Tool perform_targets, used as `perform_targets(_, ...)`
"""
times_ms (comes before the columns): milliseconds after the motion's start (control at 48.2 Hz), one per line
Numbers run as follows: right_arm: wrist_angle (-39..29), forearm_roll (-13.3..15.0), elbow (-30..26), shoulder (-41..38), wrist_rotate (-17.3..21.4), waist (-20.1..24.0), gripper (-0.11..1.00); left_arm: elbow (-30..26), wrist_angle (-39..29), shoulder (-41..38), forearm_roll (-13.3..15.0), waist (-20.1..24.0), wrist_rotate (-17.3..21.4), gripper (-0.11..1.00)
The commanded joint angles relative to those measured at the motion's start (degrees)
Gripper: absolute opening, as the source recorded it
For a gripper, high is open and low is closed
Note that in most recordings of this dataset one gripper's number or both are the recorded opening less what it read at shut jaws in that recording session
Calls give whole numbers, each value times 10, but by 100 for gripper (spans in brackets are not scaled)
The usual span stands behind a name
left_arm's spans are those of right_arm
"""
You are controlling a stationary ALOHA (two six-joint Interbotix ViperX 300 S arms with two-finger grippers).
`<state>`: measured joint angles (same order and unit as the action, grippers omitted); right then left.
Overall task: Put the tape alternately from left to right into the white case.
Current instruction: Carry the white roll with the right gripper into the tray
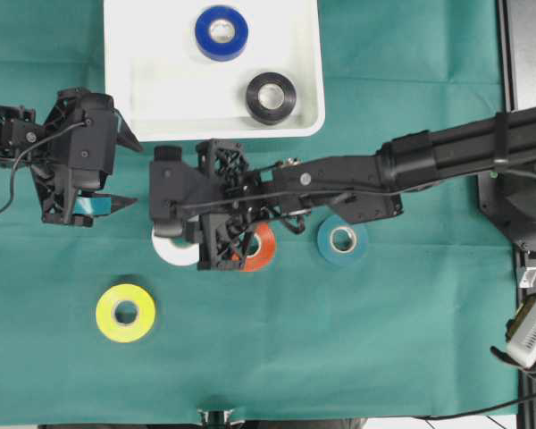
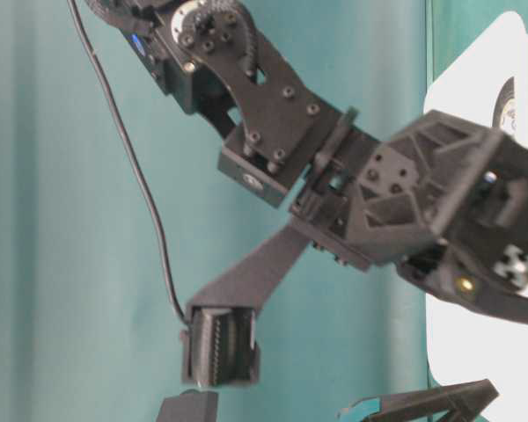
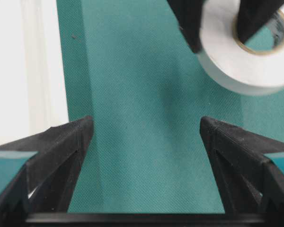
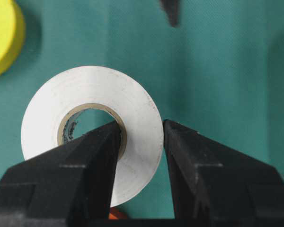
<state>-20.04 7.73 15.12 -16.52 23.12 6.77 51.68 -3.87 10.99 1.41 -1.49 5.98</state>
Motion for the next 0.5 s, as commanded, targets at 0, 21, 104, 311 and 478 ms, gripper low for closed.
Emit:
perform_targets(0,1,2,3,39,1,-16,2,-4,2,8,1,-2,0,99)
perform_targets(21,2,2,6,41,1,-19,2,-4,3,8,1,-2,0,99)
perform_targets(104,2,3,14,52,1,-31,2,-4,3,7,1,-2,0,99)
perform_targets(311,1,25,29,69,1,-64,2,-4,2,7,1,-2,0,99)
perform_targets(478,0,40,32,72,0,-93,2,-4,3,7,1,-2,-1,99)
